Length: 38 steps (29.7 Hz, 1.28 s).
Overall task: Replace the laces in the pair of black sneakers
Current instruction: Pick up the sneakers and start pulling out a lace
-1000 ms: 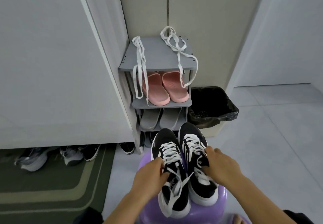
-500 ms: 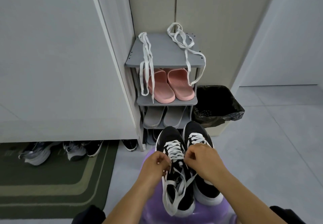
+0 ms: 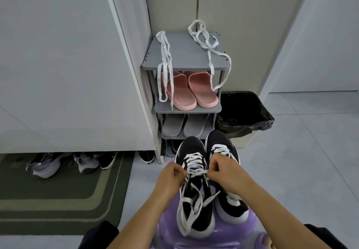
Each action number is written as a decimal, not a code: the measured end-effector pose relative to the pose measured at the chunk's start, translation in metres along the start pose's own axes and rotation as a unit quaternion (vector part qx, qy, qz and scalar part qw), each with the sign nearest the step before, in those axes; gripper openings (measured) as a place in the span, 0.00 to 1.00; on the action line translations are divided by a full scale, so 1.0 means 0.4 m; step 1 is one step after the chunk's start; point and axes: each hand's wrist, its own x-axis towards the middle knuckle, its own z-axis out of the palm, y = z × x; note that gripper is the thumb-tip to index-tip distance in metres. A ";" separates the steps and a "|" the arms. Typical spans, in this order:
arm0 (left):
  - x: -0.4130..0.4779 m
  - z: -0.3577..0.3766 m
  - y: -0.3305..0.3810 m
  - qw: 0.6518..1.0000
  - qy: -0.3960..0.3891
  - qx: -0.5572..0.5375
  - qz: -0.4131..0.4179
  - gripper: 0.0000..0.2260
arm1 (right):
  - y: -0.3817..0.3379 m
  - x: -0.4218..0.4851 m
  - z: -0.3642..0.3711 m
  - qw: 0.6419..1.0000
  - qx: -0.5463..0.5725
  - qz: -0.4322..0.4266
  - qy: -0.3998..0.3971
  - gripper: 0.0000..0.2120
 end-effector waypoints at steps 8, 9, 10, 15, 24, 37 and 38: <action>-0.012 0.005 -0.025 0.979 -0.058 0.181 0.070 0.12 | 0.016 -0.001 0.006 0.991 -0.133 -0.029 -0.010 0.07; -0.011 0.006 -0.020 0.970 -0.043 0.218 0.099 0.13 | 0.015 0.002 0.008 0.989 -0.144 -0.034 0.000 0.06; -0.007 0.003 -0.016 0.954 -0.024 0.271 0.126 0.12 | 0.011 -0.001 0.003 0.988 -0.150 -0.033 0.007 0.02; -0.010 -0.022 0.009 0.866 0.085 0.462 0.173 0.07 | 0.026 -0.006 -0.032 0.986 -0.156 0.000 0.065 0.11; -0.014 0.005 -0.001 0.953 0.009 0.289 0.094 0.14 | 0.020 0.001 -0.017 0.995 -0.089 -0.004 0.039 0.12; -0.023 0.038 -0.009 0.989 -0.041 0.143 0.020 0.08 | 0.023 0.002 -0.014 0.996 -0.077 0.009 0.035 0.07; -0.020 0.036 -0.009 0.991 -0.035 0.127 0.019 0.08 | 0.026 0.002 -0.017 0.997 -0.071 0.009 0.039 0.07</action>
